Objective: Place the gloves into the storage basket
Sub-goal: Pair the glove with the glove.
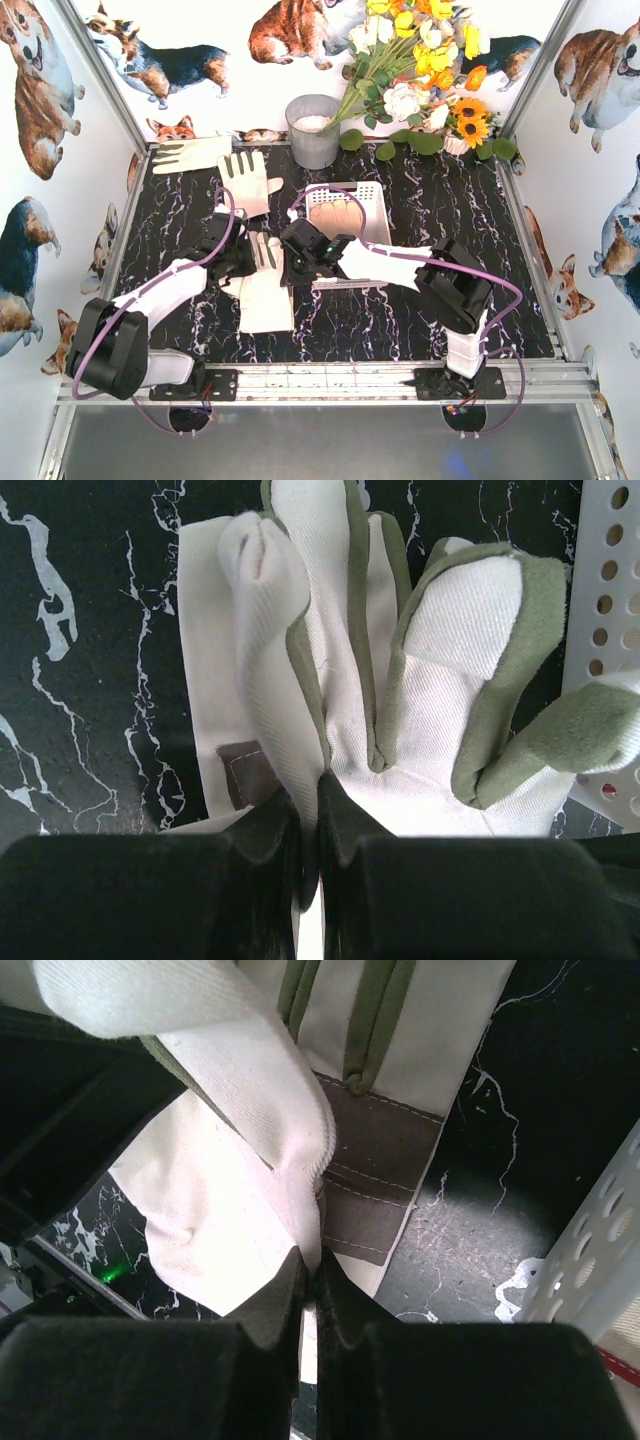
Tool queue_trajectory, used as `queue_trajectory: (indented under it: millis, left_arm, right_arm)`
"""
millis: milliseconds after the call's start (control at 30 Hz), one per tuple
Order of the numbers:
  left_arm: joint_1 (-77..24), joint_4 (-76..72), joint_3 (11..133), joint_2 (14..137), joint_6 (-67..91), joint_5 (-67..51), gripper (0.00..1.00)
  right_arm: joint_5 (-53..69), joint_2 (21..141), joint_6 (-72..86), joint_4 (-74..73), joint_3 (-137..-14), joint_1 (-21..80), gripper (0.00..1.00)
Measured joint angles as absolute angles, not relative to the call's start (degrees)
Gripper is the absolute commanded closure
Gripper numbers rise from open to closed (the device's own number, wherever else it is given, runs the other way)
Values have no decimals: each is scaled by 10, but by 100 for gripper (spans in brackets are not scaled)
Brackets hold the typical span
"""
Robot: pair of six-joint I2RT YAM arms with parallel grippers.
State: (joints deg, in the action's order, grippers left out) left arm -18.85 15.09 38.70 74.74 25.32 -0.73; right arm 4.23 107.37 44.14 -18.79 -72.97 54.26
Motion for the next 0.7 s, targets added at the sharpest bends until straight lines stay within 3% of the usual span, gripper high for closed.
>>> queue_trajectory:
  millis: [567,600,700]
  left_arm:
    - [-185,101,378,803,252,-27,100]
    - [-185,99,378,807,252,-27,93]
    - [-183,93,376,810,249,-20,80]
  right_arm:
    - [20,1091,449,-198,-733,542,100]
    - [18,1091,449,-199,-735,542,100]
    - [14,1091,448,-208,-735,542,83]
